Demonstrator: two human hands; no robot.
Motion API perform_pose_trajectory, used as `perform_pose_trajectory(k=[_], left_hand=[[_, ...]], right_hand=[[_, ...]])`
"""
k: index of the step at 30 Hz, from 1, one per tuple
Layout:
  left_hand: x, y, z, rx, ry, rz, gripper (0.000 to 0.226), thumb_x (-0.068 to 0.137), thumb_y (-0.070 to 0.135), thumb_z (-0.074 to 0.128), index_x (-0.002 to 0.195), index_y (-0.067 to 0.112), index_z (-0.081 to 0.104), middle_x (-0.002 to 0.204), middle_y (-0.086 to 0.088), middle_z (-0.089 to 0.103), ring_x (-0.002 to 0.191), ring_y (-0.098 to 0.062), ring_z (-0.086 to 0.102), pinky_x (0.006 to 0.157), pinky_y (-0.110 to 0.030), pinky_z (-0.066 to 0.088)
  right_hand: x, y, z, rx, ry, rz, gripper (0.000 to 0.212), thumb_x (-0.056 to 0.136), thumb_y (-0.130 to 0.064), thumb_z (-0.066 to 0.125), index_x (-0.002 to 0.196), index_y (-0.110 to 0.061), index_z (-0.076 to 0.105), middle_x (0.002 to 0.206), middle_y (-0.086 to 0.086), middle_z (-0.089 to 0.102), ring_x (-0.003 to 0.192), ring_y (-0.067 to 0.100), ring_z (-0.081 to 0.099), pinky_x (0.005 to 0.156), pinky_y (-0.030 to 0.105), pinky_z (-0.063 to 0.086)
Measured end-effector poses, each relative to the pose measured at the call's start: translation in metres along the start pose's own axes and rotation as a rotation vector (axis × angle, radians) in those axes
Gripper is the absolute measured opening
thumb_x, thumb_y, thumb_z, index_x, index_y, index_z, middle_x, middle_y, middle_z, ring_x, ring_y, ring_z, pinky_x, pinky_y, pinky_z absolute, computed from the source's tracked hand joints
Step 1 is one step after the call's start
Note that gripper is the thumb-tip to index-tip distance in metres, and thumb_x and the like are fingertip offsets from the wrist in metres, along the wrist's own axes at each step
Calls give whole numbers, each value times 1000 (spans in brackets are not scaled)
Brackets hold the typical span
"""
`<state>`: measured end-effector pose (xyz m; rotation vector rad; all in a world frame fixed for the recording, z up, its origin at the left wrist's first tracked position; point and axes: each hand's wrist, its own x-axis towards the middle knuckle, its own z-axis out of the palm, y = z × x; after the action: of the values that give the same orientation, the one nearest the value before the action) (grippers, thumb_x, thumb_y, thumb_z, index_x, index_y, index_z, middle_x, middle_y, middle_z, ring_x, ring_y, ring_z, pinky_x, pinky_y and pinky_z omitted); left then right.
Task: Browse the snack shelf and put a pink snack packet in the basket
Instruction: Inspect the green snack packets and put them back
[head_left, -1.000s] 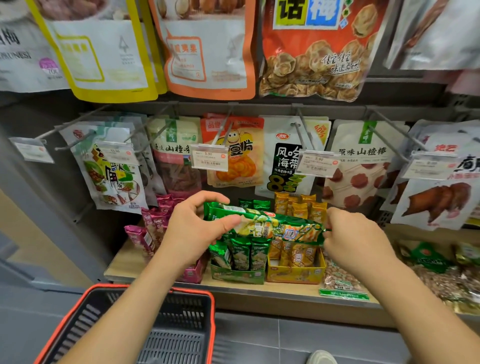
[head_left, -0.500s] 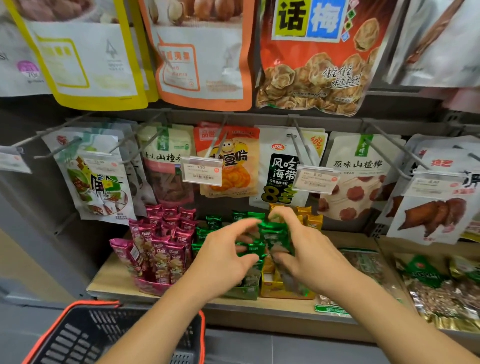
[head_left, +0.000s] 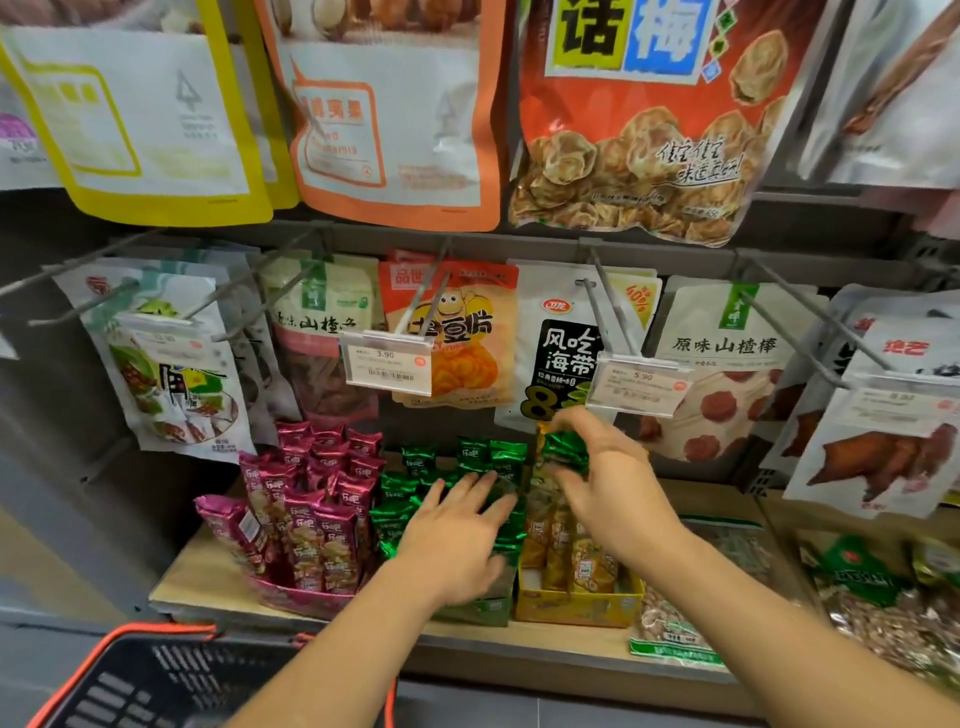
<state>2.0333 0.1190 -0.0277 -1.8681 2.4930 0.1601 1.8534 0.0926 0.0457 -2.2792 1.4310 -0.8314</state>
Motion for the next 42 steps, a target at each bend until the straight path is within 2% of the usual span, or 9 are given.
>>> perform_pose_trajectory(k=[7, 12, 19, 23, 28, 32, 36, 38, 42], left_hand=[[-1, -2, 1, 35, 82, 44, 64, 89, 36, 59, 146, 29, 31, 145, -5, 39, 136, -27, 29, 117, -42, 17], [-2, -2, 3, -60, 125, 47, 64, 84, 33, 65, 142, 27, 39, 146, -4, 27, 136, -26, 20, 112, -39, 28], [-3, -4, 3, -323, 225, 5, 85, 79, 30, 73, 145, 27, 19, 143, 6, 25, 133, -15, 26, 110, -29, 32], [-2, -1, 4, -136, 129, 26, 81, 88, 37, 61, 153, 24, 14, 158, 3, 10, 144, -19, 10, 119, -37, 17], [-1, 4, 1, -64, 47, 14, 73, 92, 44, 52, 153, 23, 18, 159, 0, 19, 145, -21, 15, 121, -43, 10], [-3, 6, -2, -107, 30, 6, 73, 93, 53, 46, 153, 20, 18, 160, 0, 22, 146, -19, 15, 121, -40, 9], [-5, 6, -4, -104, 46, 9, 70, 94, 51, 46, 152, 18, 23, 158, 1, 24, 145, -21, 14, 121, -39, 11], [-5, 5, -3, -87, 67, 15, 69, 94, 52, 45, 150, 17, 26, 157, -1, 25, 143, -23, 14, 120, -41, 14], [-3, 2, 1, -109, 46, 15, 72, 93, 56, 45, 151, 18, 24, 158, -1, 22, 144, -24, 13, 120, -41, 16]], right_hand=[[17, -3, 22, 131, 18, -5, 38, 94, -16, 59, 130, -26, 50, 123, -1, 55, 95, 12, 48, 79, 21, 32], [22, 4, 49, 147, -27, 137, 36, 95, -9, 54, 129, -20, 55, 130, 5, 45, 114, 25, 53, 99, 33, 44], [20, 22, 82, -26, -199, 326, 37, 92, -11, 61, 126, -25, 60, 124, 3, 65, 113, 22, 61, 95, 33, 50], [28, 27, 81, -16, -390, 283, 43, 92, -4, 50, 129, -21, 61, 130, 5, 62, 121, 23, 56, 100, 27, 43], [42, 32, 76, 95, -19, 316, 35, 87, -10, 61, 121, -19, 63, 119, 6, 63, 112, 25, 60, 91, 27, 47], [53, 31, 87, 77, -238, 327, 53, 93, -24, 61, 143, -19, 45, 141, 7, 52, 131, 25, 47, 108, 31, 38], [50, 31, 99, 71, -148, 401, 18, 89, -18, 65, 106, -24, 66, 106, 0, 68, 107, 22, 61, 85, 27, 47], [47, 29, 95, 41, -83, 372, 15, 88, -11, 62, 87, -26, 57, 83, -5, 61, 92, 24, 63, 69, 28, 45], [34, 14, 77, -17, 98, 293, 19, 89, -4, 56, 90, -22, 49, 90, 1, 63, 88, 29, 63, 63, 29, 36]])
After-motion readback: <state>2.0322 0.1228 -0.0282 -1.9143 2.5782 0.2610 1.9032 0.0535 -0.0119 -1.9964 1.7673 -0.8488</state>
